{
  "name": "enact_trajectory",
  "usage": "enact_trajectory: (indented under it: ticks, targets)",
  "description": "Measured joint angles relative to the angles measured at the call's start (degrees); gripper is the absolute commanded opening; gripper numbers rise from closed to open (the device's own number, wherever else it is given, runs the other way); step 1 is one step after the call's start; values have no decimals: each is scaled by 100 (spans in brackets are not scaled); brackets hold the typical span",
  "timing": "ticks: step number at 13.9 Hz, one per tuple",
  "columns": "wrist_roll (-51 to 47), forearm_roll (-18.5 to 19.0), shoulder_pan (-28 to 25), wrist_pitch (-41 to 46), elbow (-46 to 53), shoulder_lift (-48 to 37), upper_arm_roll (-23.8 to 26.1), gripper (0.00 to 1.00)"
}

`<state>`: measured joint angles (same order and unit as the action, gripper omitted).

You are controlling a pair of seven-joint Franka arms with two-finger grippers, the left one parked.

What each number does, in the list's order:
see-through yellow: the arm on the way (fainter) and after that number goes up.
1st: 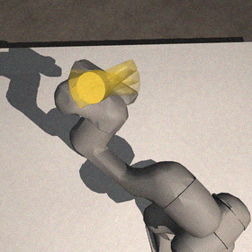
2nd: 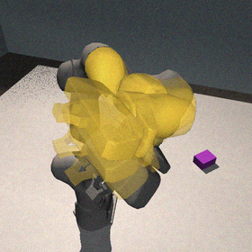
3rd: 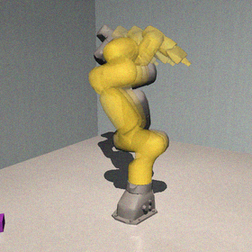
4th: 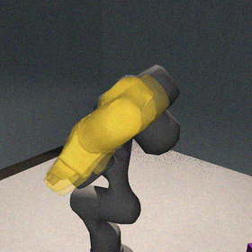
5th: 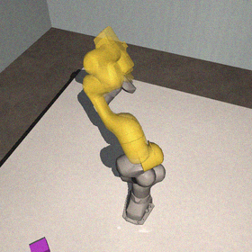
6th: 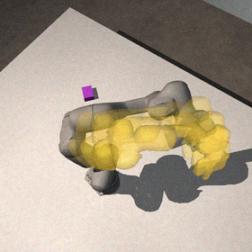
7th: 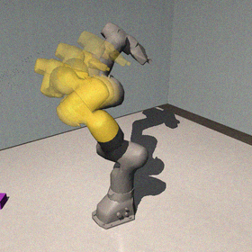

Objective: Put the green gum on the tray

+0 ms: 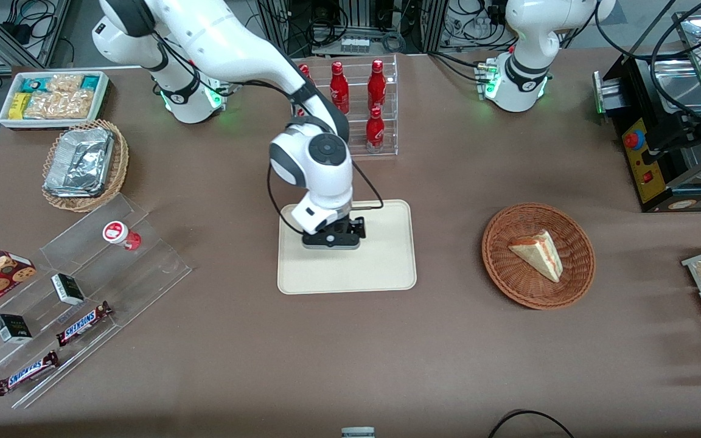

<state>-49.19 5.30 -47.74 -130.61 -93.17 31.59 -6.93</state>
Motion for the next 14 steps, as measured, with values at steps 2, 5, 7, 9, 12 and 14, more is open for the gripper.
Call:
enact_trajectory:
  ticks: [2, 5, 7, 9, 12, 14]
  targets:
    - [417, -309, 138, 574, -52, -492, -4, 99]
    - [988, -435, 381, 1288, -341, -1323, -9, 99]
    - [1166, -437, 528, 1880, -478, -1857, -25, 99]
    - [1526, -438, 773, 2442, -540, -2310, -36, 99]
    - [2255, -439, 1365, 3105, -601, -2870, -50, 99]
    - [2729, -440, 1835, 3388, -617, -3114, -56, 99]
